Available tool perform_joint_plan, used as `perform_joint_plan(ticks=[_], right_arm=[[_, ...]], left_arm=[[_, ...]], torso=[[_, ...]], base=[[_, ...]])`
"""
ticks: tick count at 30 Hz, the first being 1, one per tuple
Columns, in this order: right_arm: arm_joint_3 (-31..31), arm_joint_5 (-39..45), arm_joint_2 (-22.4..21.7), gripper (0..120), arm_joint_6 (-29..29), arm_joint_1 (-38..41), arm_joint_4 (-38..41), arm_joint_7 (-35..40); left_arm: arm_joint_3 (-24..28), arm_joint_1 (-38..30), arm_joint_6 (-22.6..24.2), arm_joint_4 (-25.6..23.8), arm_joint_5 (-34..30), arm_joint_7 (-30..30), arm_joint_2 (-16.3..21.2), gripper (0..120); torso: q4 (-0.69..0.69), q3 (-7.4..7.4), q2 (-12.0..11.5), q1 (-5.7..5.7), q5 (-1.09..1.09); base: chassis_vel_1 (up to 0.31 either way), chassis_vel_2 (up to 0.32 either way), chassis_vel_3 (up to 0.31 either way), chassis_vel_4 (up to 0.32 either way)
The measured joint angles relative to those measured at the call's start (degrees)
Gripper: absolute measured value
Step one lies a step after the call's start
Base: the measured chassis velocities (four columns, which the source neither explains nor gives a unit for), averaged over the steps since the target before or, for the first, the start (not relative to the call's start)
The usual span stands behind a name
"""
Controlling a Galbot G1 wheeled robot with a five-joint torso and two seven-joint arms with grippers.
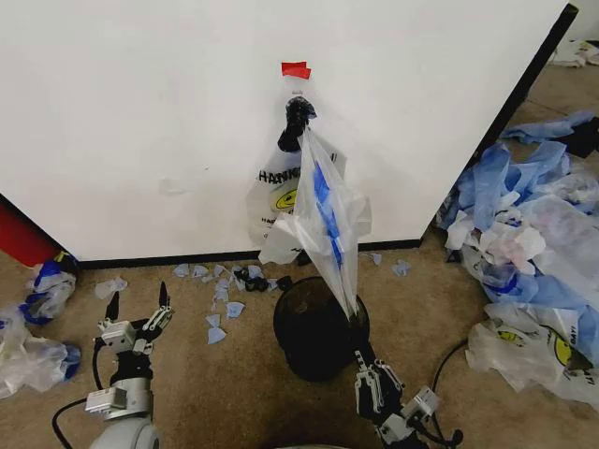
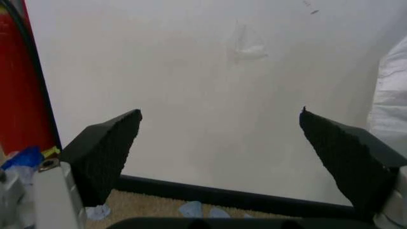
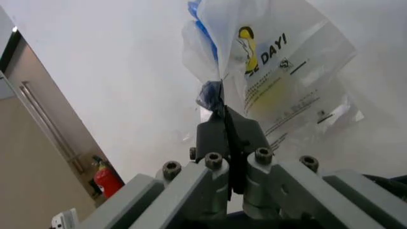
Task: Pick up the garbage bag from the wall and place it over the trash bin.
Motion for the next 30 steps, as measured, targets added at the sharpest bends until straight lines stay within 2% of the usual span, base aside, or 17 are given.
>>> perform_joint_plan(ticks=[6, 22, 30], right_arm=[[0.0, -0.5, 0.1, 0, 0.4, 0.7, -1.0, -0.2], [-3.7, 0.1, -0.6, 0, -5.7, 14.1, -1.3, 7.5], [-7.0, 2.2, -1.0, 0, -8.2, 21.8, -2.8, 10.0]], left_arm=[[0.2, -0.1, -0.3, 0.5, 0.4, 0.0, -0.5, 98], [0.4, -0.3, 0.1, 0.0, 0.9, 0.0, -0.8, 98], [0.3, -0.1, 1.7, -2.7, 0.0, -0.4, -0.1, 98]], torso=[[-0.01, 0.00, 0.0, 0.00, 0.03], [0.00, 0.01, 0.0, 0.00, 0.00], [0.01, 0.00, 0.0, 0.00, 0.02]], base=[[0.000, 0.000, 0.000, 0.000], [0.000, 0.000, 0.000, 0.000], [0.000, 0.000, 0.000, 0.000]])
